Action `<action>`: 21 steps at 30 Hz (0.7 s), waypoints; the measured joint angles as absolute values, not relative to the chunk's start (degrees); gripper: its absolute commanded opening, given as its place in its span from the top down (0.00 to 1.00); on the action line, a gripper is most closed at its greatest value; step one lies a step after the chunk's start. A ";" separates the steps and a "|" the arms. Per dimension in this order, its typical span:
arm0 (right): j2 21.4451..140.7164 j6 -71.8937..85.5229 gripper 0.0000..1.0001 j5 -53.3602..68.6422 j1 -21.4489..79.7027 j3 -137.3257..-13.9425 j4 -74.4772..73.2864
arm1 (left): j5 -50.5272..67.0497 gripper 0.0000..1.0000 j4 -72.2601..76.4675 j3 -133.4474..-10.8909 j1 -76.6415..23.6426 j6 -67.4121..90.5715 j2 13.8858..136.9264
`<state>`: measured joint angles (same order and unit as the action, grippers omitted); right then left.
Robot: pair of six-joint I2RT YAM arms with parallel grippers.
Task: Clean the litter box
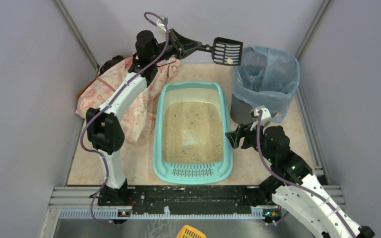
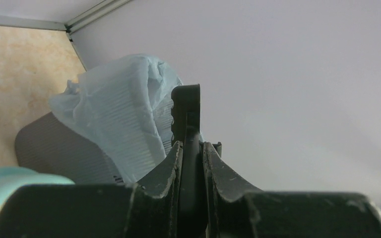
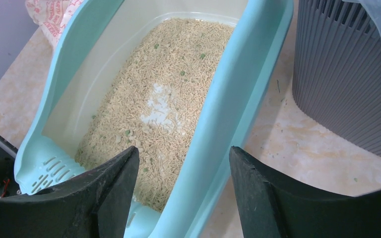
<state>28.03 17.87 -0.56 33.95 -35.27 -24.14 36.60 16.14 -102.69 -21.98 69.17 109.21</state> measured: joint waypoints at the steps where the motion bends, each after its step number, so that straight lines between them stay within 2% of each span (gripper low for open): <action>1: 27.81 17.87 0.33 -0.56 33.95 -35.27 -24.34 | 36.21 1.00 15.97 -104.51 -22.63 68.77 110.67; 9: 26.83 18.48 0.33 -0.45 33.95 -35.29 -25.32 | 33.21 1.00 13.78 -117.64 -28.34 58.26 119.96; 21: 23.68 21.10 0.33 0.51 33.95 -33.91 -25.50 | 34.96 1.00 22.74 -113.62 -32.95 34.09 119.70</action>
